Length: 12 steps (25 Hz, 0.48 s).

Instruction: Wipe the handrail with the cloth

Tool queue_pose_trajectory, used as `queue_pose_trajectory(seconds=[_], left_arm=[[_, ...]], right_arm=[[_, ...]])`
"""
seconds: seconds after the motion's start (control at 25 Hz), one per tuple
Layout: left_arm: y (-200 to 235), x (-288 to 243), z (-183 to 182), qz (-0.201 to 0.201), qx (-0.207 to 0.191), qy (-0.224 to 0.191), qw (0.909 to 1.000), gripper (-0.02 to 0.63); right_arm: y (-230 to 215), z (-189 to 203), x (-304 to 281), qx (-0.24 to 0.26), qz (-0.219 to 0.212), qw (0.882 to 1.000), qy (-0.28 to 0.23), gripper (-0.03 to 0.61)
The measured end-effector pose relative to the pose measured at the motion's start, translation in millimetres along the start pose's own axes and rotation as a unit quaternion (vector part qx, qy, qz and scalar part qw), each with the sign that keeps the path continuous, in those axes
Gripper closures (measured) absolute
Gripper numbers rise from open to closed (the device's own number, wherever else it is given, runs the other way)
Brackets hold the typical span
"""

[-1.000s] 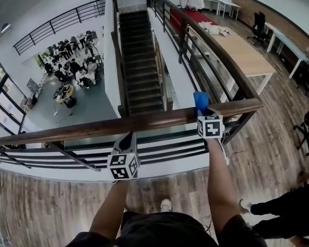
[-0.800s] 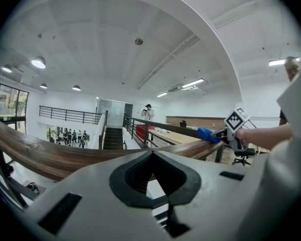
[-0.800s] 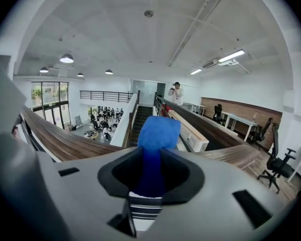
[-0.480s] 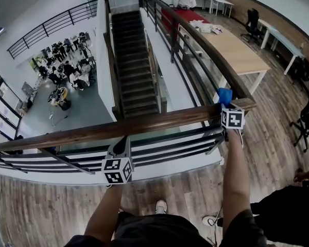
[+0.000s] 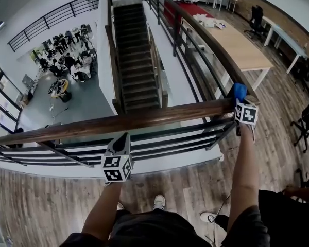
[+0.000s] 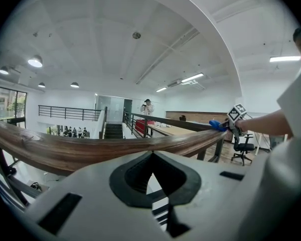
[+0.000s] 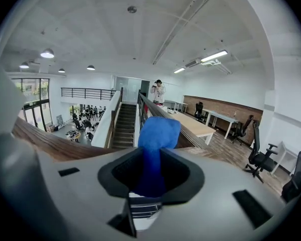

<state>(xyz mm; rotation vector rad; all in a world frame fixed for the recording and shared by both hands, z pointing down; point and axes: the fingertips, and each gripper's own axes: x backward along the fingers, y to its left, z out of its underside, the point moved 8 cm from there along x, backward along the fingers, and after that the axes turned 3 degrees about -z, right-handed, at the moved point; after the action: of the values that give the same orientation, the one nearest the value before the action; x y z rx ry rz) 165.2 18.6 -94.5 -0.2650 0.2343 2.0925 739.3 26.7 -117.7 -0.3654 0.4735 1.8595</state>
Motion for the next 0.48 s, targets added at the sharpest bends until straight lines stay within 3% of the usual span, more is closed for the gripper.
queue_pose_trajectory(seconds=[0.12, 0.24, 0.48], left_arm=[[2.6, 1.6, 4.1, 0.003, 0.001, 0.003, 1.0000, 0.611], [9.3, 6.6, 2.6, 0.007, 0.003, 0.001, 1.0000, 0.611], [31.1, 43.4, 0.6, 0.002, 0.012, -0.002, 0.9999, 0.611]], right_arm=[[3.3, -0.6, 2.9, 0.013, 0.011, 1.000, -0.003, 0.471], [23.6, -10.6, 24.3, 0.030, 0.020, 0.999, -0.040, 0.471], [117.0, -28.0, 94.7, 0.044, -0.033, 0.992, -0.117, 0.471]])
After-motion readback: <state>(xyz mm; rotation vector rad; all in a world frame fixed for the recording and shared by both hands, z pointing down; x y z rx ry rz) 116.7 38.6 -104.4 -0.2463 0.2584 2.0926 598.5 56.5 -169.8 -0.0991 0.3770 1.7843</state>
